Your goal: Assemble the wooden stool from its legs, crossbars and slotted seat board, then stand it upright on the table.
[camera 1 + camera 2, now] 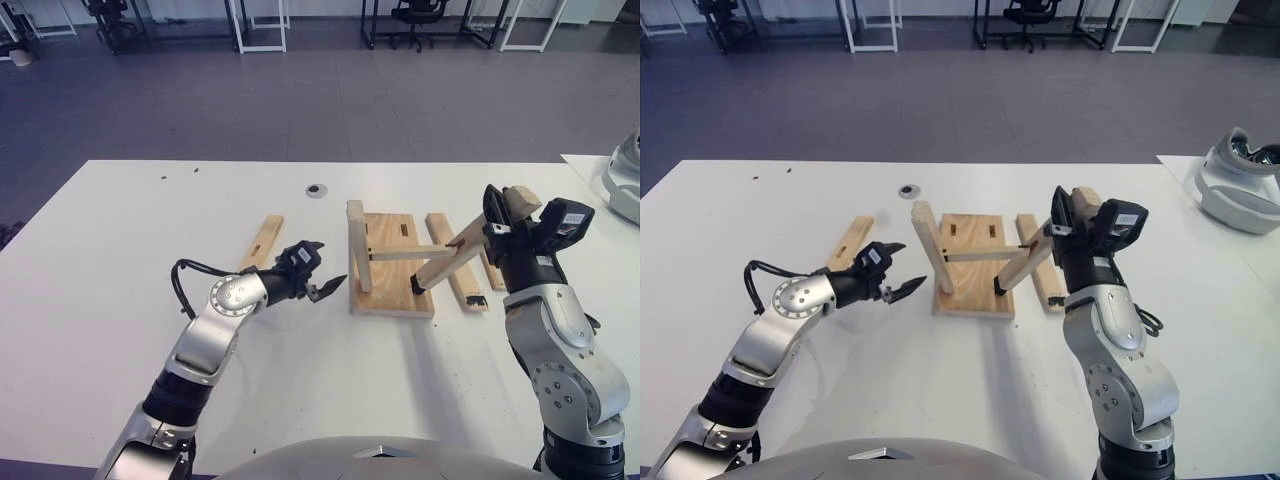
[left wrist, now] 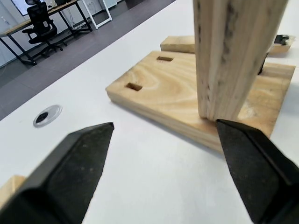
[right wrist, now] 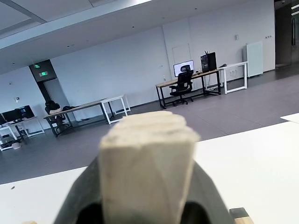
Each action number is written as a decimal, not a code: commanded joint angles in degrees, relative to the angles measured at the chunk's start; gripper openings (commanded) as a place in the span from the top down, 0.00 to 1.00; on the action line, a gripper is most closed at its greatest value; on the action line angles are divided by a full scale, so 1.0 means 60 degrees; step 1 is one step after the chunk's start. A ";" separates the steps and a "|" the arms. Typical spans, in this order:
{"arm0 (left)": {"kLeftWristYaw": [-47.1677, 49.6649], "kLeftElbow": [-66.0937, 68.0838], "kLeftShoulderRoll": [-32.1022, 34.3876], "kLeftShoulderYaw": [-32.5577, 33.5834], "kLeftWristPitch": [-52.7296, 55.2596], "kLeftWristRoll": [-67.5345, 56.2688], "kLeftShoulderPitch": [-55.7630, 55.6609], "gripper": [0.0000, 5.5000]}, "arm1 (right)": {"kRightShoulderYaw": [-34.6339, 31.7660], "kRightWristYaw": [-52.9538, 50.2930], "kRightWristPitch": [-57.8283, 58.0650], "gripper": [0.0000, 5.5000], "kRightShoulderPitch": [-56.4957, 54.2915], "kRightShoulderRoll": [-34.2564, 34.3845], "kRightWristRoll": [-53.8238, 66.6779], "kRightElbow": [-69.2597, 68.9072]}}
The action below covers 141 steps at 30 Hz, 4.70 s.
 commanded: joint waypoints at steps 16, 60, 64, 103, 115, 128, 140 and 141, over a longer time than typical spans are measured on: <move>0.0354 -0.0353 -0.1057 -0.0522 0.0699 -0.0217 -0.0952 0.27 | 0.2063 0.2791 0.3278 0.50 0.0280 -0.1114 -0.0266 0.1783; 0.1240 0.0290 -0.1768 0.4135 0.1410 -0.5962 -0.5068 0.27 | -0.3099 0.4404 0.1756 0.44 -0.6005 -0.2083 0.3581 0.5122; 0.0692 0.0130 -0.0244 0.5278 0.1528 -0.6483 -0.5042 0.27 | 0.0051 0.7471 0.0686 0.44 -0.4050 -0.3495 0.0321 0.5771; -0.3915 0.9016 0.2898 0.1438 -0.7092 0.0242 -0.4132 0.27 | 0.2960 1.0294 -0.4518 0.44 -0.4390 -0.3943 -0.6207 0.9747; 0.0154 0.7668 0.0032 -0.0268 -0.5125 0.2975 -0.3444 0.27 | 0.3926 1.1597 -0.6382 0.44 -0.4271 -0.3253 -0.6781 1.0661; -0.0013 0.3688 0.1110 0.0933 -0.3581 0.2040 -0.1345 0.27 | -0.1562 0.6924 -0.1298 0.44 -0.2200 -0.2472 -0.4290 0.8946; -0.0060 0.2569 0.1125 0.0878 -0.2577 0.1869 -0.0949 0.27 | -0.1287 0.6659 -0.0826 0.54 -0.2196 -0.1981 -0.4207 1.1124; -0.0092 0.2439 0.1138 0.0887 -0.2509 0.1835 -0.0933 0.27 | -0.1278 0.6665 -0.0871 0.56 -0.2169 -0.1967 -0.4221 1.1095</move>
